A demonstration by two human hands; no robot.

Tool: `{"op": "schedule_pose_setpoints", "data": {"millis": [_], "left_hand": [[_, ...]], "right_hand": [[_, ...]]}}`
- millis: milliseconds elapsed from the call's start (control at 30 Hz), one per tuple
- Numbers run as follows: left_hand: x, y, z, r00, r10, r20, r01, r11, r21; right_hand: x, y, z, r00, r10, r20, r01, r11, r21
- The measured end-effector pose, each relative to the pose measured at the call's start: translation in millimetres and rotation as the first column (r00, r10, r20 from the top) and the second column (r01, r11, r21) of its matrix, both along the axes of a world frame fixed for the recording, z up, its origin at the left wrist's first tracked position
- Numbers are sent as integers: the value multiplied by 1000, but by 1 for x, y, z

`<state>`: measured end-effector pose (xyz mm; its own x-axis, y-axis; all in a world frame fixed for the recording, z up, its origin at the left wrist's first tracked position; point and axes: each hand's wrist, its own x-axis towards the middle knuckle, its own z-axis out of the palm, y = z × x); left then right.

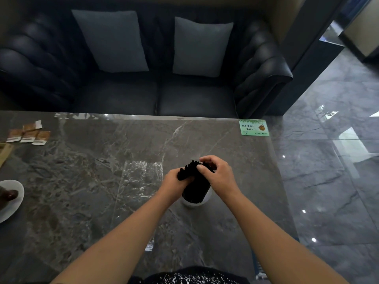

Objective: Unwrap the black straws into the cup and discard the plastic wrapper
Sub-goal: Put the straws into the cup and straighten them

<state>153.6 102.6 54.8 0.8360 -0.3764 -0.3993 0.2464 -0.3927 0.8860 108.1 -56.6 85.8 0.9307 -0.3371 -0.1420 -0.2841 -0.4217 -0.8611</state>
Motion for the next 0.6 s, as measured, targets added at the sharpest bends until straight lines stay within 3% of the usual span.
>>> {"op": "schedule_pose_setpoints", "data": {"millis": [367, 600], "left_hand": [[-2, 0, 2, 1000, 0, 17, 0, 999, 43], [-1, 5, 5, 998, -31, 49, 34, 998, -58]], "right_hand": [[2, 3, 8, 998, -68, -10, 66, 987, -146], [7, 2, 21, 997, -69, 27, 72, 988, -134]]}}
